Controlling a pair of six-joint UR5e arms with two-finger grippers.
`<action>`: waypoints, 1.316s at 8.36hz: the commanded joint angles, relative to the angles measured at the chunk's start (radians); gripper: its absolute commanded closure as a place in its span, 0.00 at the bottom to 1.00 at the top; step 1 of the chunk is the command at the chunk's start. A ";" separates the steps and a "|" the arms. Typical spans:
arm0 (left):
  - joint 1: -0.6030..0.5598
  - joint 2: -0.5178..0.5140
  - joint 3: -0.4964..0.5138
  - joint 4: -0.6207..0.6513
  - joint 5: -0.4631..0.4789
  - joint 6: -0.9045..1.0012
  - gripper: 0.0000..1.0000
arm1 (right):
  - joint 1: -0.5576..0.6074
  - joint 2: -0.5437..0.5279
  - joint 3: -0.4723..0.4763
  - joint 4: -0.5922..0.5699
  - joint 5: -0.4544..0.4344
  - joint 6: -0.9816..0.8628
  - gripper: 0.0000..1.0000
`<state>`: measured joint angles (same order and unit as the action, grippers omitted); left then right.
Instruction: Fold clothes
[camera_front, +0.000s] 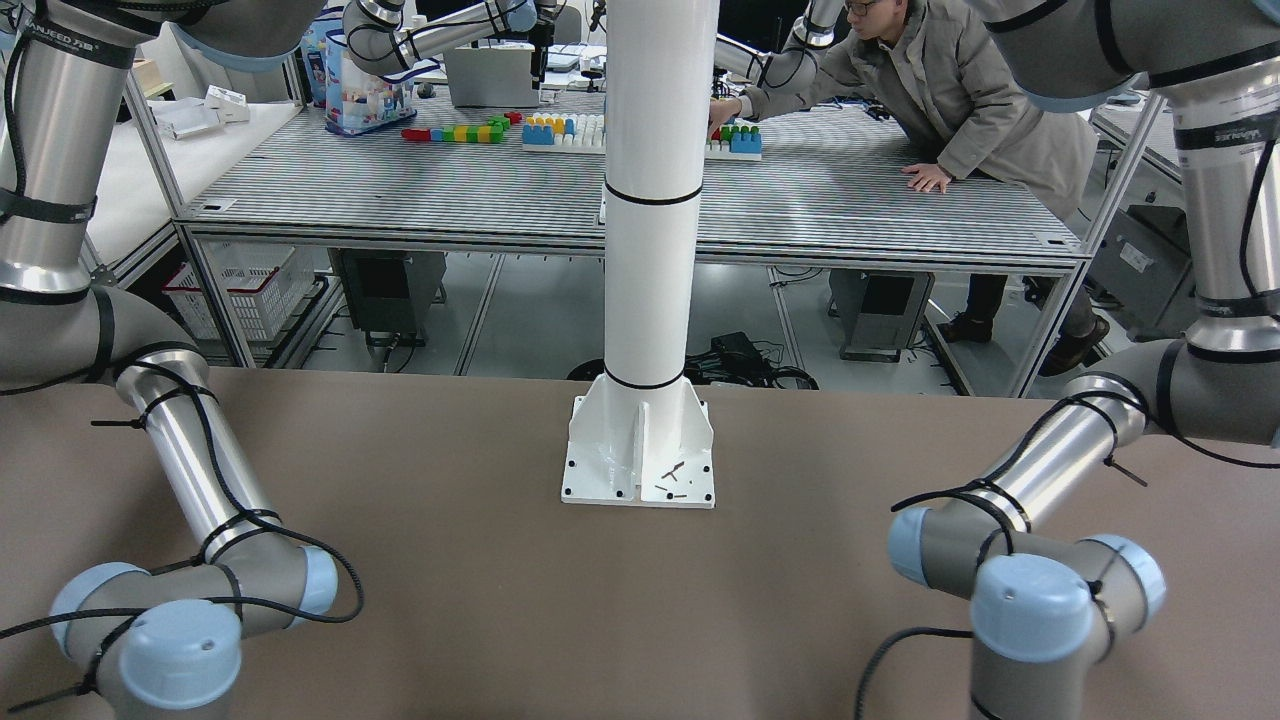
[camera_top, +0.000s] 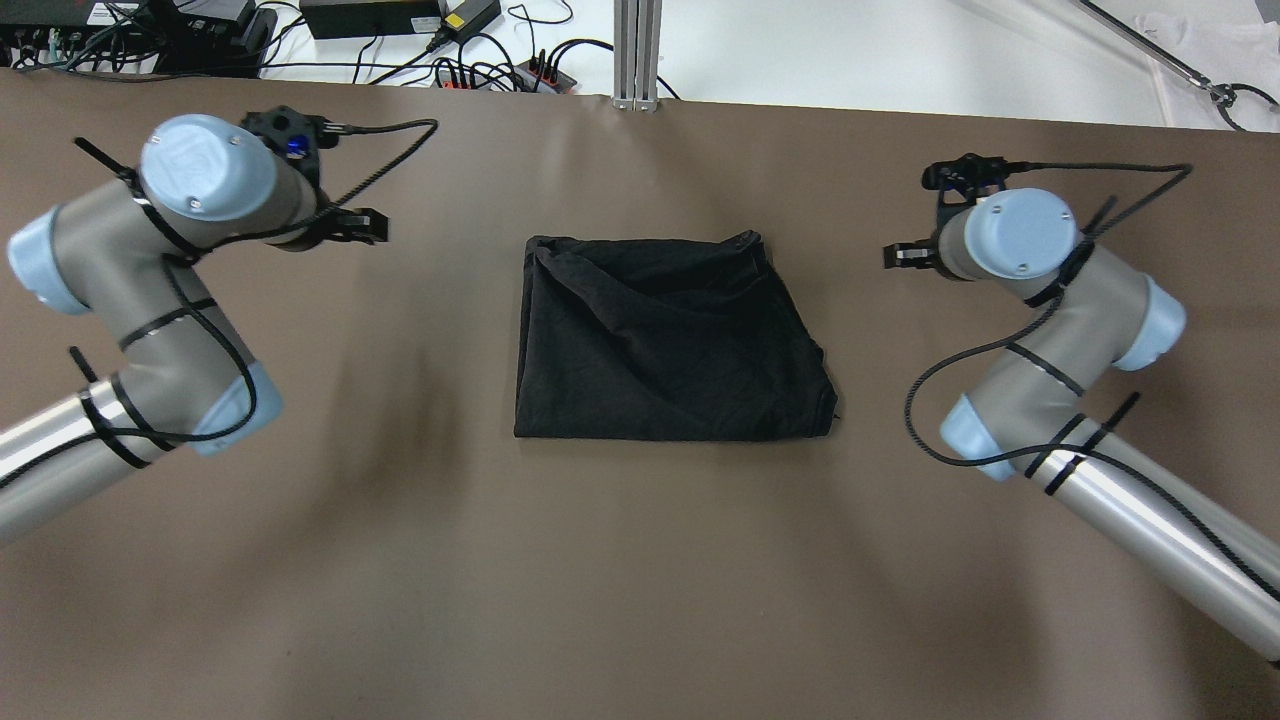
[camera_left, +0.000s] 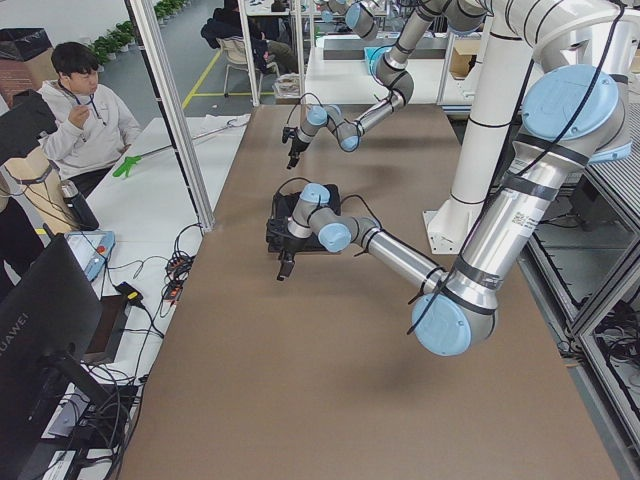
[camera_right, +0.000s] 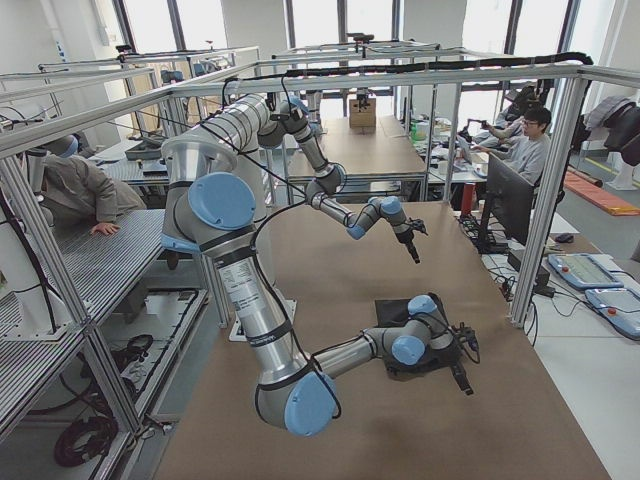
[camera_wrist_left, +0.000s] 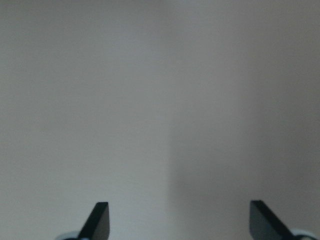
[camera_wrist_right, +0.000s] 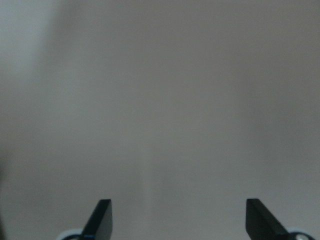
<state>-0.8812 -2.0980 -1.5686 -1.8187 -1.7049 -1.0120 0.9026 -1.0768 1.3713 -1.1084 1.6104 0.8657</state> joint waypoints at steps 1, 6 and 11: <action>-0.192 0.166 -0.002 -0.002 -0.015 0.412 0.00 | 0.157 -0.152 0.012 0.002 0.008 -0.348 0.06; -0.510 0.329 -0.001 -0.010 0.025 0.823 0.00 | 0.510 -0.262 0.014 0.002 -0.001 -0.760 0.06; -0.536 0.400 -0.114 -0.031 0.039 0.743 0.00 | 0.558 -0.465 0.258 -0.022 -0.010 -0.775 0.06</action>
<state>-1.4203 -1.7172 -1.6488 -1.8424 -1.6756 -0.2473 1.4585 -1.4847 1.5653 -1.1161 1.6127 0.0807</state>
